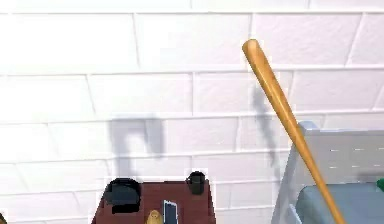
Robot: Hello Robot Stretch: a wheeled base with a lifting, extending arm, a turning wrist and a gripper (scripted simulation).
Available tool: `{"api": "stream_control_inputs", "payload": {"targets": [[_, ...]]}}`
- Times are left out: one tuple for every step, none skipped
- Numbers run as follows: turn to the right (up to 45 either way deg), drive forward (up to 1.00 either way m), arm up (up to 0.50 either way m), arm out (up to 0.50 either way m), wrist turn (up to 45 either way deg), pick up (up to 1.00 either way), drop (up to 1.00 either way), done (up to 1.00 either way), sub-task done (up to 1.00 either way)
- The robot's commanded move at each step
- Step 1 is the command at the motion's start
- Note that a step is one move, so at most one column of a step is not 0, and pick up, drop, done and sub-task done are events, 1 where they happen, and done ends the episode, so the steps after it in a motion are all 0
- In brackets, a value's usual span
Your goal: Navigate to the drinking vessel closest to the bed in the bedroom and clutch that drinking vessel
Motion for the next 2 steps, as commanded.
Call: {"api": "stream_control_inputs", "payload": {"targets": [[-45.0, 0.00, 0.00, 0.00, 0.0, 0.00, 0.00, 0.00, 0.00], [-39.0, 0.00, 0.00, 0.00, 0.0, 0.00, 0.00, 0.00, 0.00]]}}
